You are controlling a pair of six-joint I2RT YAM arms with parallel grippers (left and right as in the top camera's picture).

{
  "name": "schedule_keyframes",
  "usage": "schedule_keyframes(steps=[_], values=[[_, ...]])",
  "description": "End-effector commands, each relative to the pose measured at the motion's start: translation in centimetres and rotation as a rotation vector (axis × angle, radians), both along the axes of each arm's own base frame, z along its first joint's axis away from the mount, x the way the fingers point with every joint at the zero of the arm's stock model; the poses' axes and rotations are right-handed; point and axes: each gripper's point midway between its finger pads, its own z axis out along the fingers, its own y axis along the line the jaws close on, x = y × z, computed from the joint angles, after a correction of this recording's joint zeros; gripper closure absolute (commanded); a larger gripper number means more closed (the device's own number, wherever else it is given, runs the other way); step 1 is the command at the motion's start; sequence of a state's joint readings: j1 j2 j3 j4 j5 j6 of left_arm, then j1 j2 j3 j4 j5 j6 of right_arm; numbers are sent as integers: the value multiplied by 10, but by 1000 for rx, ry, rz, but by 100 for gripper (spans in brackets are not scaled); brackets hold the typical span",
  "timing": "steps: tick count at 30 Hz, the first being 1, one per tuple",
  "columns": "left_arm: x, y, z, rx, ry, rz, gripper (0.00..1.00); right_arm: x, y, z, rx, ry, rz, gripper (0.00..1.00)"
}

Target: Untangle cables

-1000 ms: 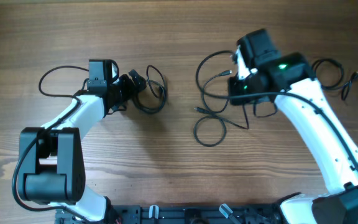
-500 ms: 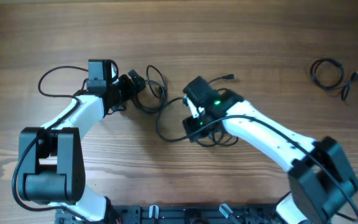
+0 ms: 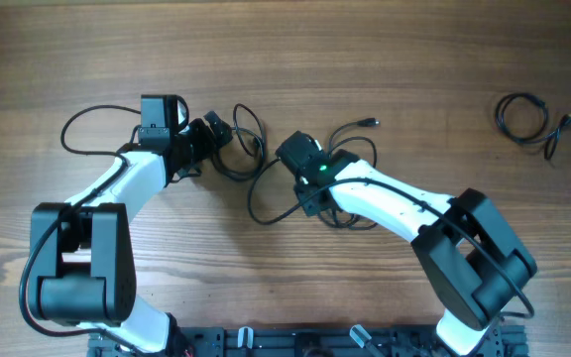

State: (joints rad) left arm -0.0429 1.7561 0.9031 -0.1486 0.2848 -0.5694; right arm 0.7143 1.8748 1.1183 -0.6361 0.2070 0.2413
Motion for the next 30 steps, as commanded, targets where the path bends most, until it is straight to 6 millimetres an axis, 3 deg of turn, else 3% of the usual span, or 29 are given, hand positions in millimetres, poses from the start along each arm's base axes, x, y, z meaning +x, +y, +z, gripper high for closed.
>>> schedule_keyframes(steps=[1, 6, 10, 13, 17, 19, 30], values=[[0, 3, -5, 16, 4, -4, 1, 2, -23, -10, -45, 20, -67, 58], [0, 3, -5, 16, 5, -4, 0, -16, -28, -15, 25, 163, -104, 60], [0, 3, -5, 16, 5, -4, 0, -12, -38, -16, 45, 181, -178, 76], [0, 3, -5, 16, 5, -3, 0, -19, -48, -18, 36, 212, -270, 78], [0, 3, -5, 16, 4, -3, 0, -26, -47, -20, 45, 240, -267, 86], [0, 3, -5, 16, 5, -3, 0, -29, -44, -21, 62, 260, -266, 95], [0, 3, -5, 16, 5, -4, 0, -30, -43, -21, 69, 264, -264, 95]])
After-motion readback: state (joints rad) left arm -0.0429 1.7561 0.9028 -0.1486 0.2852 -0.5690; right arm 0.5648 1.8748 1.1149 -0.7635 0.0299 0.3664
